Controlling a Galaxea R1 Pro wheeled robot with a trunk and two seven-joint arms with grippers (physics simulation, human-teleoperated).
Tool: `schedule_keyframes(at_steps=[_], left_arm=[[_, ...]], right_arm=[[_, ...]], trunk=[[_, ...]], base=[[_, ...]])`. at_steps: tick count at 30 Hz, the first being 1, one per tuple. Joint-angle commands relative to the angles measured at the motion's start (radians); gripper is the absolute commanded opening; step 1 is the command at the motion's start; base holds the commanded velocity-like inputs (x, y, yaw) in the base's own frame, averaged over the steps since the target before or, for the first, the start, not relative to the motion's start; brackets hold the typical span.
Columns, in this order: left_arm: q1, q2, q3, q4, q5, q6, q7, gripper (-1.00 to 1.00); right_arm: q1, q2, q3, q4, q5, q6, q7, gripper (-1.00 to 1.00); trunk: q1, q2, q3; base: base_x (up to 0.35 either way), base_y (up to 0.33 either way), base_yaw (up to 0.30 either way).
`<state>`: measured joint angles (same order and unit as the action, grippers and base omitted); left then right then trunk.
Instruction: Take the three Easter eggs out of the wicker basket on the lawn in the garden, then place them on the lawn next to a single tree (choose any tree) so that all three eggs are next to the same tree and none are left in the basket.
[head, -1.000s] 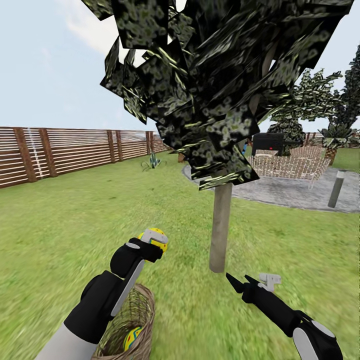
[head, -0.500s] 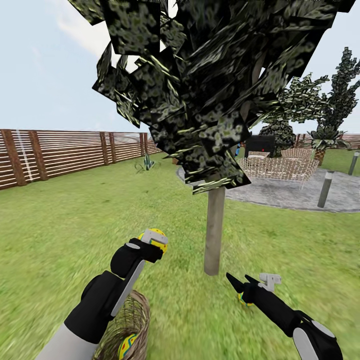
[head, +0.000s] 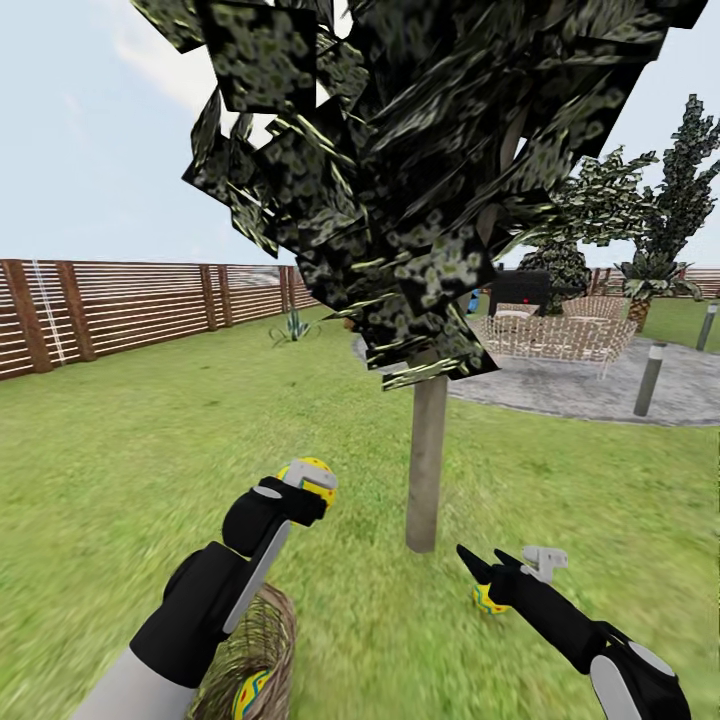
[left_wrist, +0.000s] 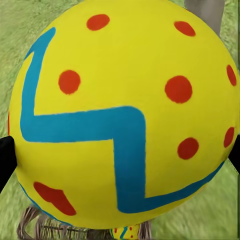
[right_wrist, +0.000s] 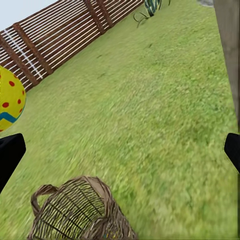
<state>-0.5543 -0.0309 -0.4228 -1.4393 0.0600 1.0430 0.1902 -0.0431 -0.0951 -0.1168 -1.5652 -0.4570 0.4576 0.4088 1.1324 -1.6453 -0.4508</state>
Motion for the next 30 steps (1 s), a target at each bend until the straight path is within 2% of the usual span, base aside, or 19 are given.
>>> schedule_keyframes(at_steps=[1, 15, 17, 18, 19, 22, 24, 30], left_arm=[[-0.001, -0.001, -0.002, 0.0, 0.006, 0.004, 0.008, -1.0], [-0.001, -0.002, -0.013, 0.018, 0.002, 0.004, 0.009, -1.0], [-0.002, -0.002, -0.013, 0.053, 0.002, 0.004, 0.01, -1.0], [-0.002, -0.003, -0.013, 0.079, 0.001, 0.004, 0.011, -1.0], [-0.002, -0.002, -0.013, 0.093, 0.001, 0.004, 0.011, -1.0], [-0.002, -0.003, -0.012, 0.113, 0.001, 0.004, 0.014, -1.0], [-0.001, -0.003, -0.012, 0.119, 0.001, 0.004, 0.015, -1.0], [-0.002, -0.003, -0.012, 0.122, 0.001, 0.004, 0.016, -1.0]], right_arm=[[-0.001, 0.0, -0.001, 0.0, -0.008, 0.008, 0.002, 1.0], [-0.001, -0.003, -0.007, -0.001, -0.009, 0.017, 0.002, 1.0], [-0.001, -0.004, -0.045, -0.001, -0.011, 0.019, 0.026, 1.0], [0.0, -0.003, -0.094, -0.001, -0.011, 0.02, 0.072, 1.0], [0.0, -0.002, -0.125, 0.0, -0.01, 0.022, 0.106, 1.0], [0.0, -0.001, -0.186, 0.006, -0.01, 0.023, 0.159, 1.0], [0.0, -0.001, -0.206, 0.018, -0.009, 0.023, 0.173, 1.0], [-0.001, 0.0, -0.216, 0.028, -0.009, 0.023, 0.179, 1.0]], trunk=[[0.0, -0.001, -0.001], [0.0, -0.001, -0.001], [0.0, -0.001, -0.001], [0.0, -0.001, -0.001], [0.0, -0.001, -0.001], [0.0, -0.001, -0.001], [0.0, -0.001, -0.001], [0.0, -0.001, 0.002]], base=[[0.0, -0.25, 0.0], [0.0, -0.281, 0.0], [0.0, -0.286, 0.0], [0.0, -0.287, 0.0], [0.0, -0.287, 0.0], [0.0, -0.287, 0.0], [0.0, -0.287, -0.022], [0.0, -0.288, -0.205]])
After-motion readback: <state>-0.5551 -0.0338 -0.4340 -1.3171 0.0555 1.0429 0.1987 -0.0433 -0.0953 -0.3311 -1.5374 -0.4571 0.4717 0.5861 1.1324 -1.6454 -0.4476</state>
